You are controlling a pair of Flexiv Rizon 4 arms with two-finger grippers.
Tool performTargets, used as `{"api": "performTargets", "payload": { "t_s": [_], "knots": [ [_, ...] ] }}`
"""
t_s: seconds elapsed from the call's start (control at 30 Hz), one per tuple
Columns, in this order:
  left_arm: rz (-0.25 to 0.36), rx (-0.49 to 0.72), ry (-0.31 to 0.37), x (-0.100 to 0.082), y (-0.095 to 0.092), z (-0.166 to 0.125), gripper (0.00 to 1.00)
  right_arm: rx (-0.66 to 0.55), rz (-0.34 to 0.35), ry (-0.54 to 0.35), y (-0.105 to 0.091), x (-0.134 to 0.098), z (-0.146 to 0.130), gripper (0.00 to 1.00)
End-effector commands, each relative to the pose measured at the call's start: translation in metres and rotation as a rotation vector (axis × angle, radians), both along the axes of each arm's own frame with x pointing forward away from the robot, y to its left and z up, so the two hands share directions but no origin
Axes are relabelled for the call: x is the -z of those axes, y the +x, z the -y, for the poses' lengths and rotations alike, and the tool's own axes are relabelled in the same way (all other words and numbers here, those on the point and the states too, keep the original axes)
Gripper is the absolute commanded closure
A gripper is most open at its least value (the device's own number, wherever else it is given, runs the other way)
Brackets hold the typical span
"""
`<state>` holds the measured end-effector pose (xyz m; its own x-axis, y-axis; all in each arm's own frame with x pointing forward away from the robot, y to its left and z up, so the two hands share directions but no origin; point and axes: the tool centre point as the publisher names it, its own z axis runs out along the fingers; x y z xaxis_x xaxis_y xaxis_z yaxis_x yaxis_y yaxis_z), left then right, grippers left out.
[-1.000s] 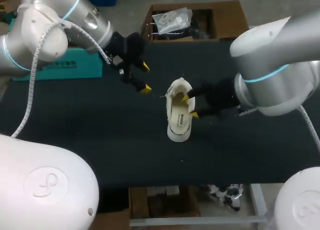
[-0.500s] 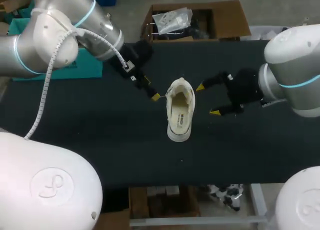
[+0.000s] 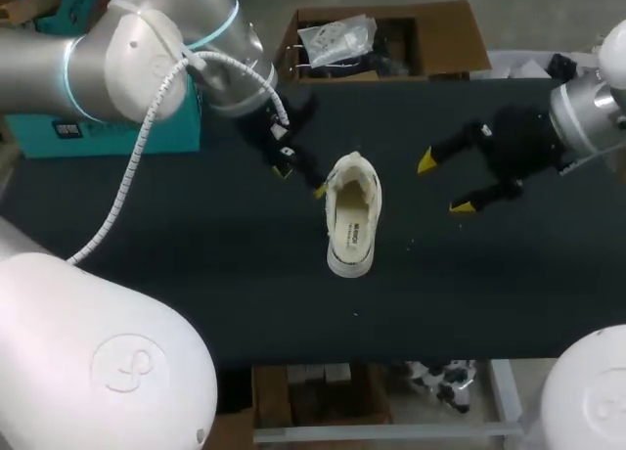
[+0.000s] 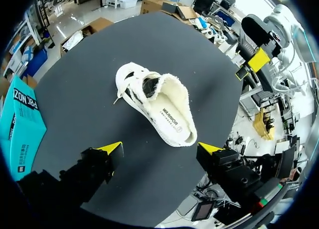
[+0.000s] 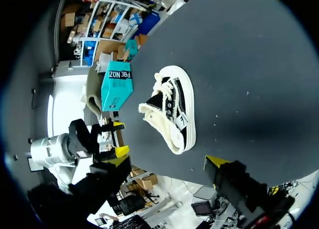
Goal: Open the shoe tongue, take the insole out of the shoe, put the insole back into the shoe, and pack the shoe into the shoebox
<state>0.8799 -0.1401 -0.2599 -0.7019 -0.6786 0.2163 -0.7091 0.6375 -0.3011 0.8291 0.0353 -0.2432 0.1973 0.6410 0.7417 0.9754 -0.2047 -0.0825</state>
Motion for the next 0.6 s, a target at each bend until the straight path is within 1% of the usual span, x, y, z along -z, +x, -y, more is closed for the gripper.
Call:
{"api": "performTargets", "payload": {
  "t_s": [0.03, 0.1, 0.13, 0.17, 0.2, 0.3, 0.33, 0.4, 0.43, 0.47, 0.5, 0.53, 0.6],
  "knots": [
    [-0.176, -0.196, 0.073, 0.017, 0.015, 0.023, 0.0, -0.154, 0.0, 0.012, 0.007, 0.002, 0.008, 0.0],
    [-0.245, -0.28, 0.107, 0.03, 0.019, 0.034, 0.0, -0.242, 0.05, 0.002, 0.009, 0.002, 0.017, 0.0],
    [-0.271, -0.312, 0.126, 0.036, 0.021, 0.037, 0.0, -0.251, 0.048, -0.027, 0.011, 0.001, 0.022, 0.0],
    [-0.285, -0.321, 0.127, 0.038, 0.022, 0.038, 0.0, -0.267, 0.049, -0.046, 0.012, 0.001, 0.024, 0.0],
    [-0.327, -0.364, 0.138, 0.044, 0.024, 0.041, 0.0, -0.307, 0.065, -0.06, 0.013, -0.001, 0.029, 0.0],
    [-0.366, -0.415, 0.182, 0.054, 0.024, 0.045, 0.0, -0.361, 0.117, -0.092, 0.011, -0.006, 0.042, 0.0],
    [-0.371, -0.44, 0.199, 0.056, 0.024, 0.046, 0.0, -0.374, 0.13, -0.107, 0.01, -0.008, 0.047, 0.0],
    [-0.39, -0.472, 0.206, 0.058, 0.023, 0.047, 0.0, -0.433, 0.153, -0.145, 0.008, -0.013, 0.052, 0.0],
    [-0.39, -0.52, 0.235, 0.06, 0.024, 0.047, 0.0, -0.477, 0.163, -0.161, 0.006, -0.014, 0.055, 0.0],
    [-0.397, -0.572, 0.266, 0.063, 0.026, 0.048, 0.0, -0.53, 0.172, -0.177, 0.004, -0.014, 0.056, 0.0],
    [-0.401, -0.623, 0.324, 0.066, 0.028, 0.048, 0.0, -0.557, 0.172, -0.182, 0.001, -0.015, 0.058, 0.0],
    [-0.39, -0.675, 0.39, 0.071, 0.03, 0.049, 0.0, -0.539, 0.165, -0.176, -0.001, -0.015, 0.06, 0.0],
    [-0.39, -0.675, 0.39, 0.071, 0.03, 0.049, 0.0, -0.539, 0.165, -0.176, -0.001, -0.015, 0.06, 0.0]
  ]
}}
